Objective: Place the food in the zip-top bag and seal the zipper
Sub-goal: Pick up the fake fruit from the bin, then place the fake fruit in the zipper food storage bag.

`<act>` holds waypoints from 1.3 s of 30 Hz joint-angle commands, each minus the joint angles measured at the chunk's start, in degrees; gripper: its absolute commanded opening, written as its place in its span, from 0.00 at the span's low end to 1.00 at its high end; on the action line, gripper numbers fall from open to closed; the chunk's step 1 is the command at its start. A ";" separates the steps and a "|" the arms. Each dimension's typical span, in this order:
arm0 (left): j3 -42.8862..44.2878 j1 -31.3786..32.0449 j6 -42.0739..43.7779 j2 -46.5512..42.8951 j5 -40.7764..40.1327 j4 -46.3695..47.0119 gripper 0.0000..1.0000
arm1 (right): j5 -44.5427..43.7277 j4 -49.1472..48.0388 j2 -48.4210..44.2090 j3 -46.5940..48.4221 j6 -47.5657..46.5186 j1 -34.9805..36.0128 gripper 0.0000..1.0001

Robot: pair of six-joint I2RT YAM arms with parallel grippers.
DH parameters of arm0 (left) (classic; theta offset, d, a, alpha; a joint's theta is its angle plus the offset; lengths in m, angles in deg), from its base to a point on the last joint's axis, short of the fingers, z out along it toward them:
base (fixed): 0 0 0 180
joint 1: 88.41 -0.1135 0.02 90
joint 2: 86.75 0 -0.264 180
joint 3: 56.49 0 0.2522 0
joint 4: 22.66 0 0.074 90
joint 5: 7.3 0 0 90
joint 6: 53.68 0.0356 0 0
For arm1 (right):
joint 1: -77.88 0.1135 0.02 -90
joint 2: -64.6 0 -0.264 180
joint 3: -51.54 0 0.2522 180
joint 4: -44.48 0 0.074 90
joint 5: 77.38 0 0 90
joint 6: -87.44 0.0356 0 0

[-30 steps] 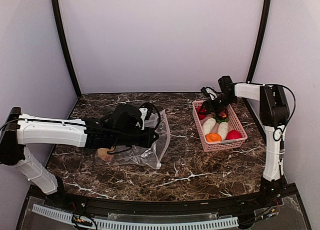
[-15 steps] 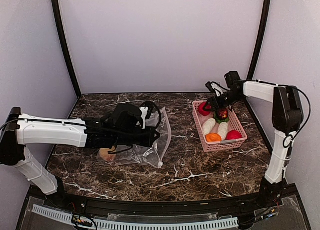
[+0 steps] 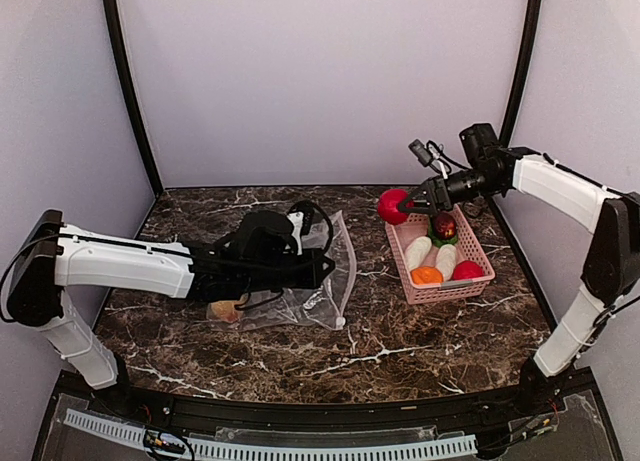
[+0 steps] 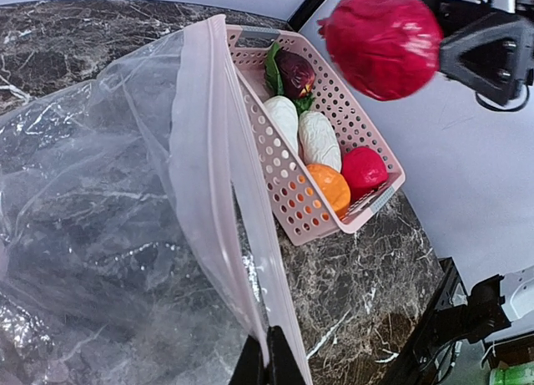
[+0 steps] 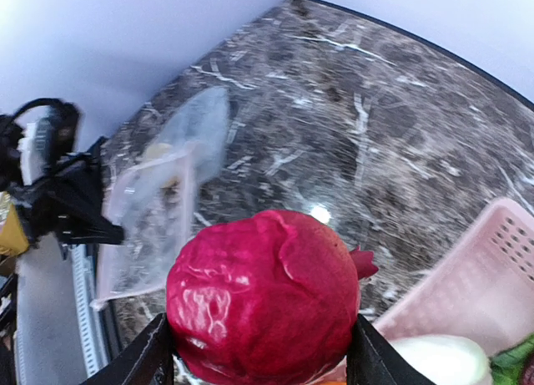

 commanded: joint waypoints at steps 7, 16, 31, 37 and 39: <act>3.33 0.26 -5.57 4.49 4.84 8.35 0.01 | 14.86 9.94 -4.32 2.77 -5.21 10.37 0.58; 3.14 1.89 -3.47 1.48 4.71 9.99 0.01 | 7.89 8.16 -3.73 0.53 -4.53 14.71 0.58; 5.53 3.51 -0.67 -2.02 2.89 4.18 0.01 | -1.38 5.51 -2.42 -0.34 -2.25 15.74 0.58; 5.55 3.54 -0.32 -1.85 1.73 4.19 0.01 | -4.57 5.45 -2.44 -0.44 -2.53 17.28 0.62; 5.49 3.52 -0.72 -1.64 1.45 4.25 0.01 | -5.89 5.46 -2.62 -0.57 -2.54 18.43 0.64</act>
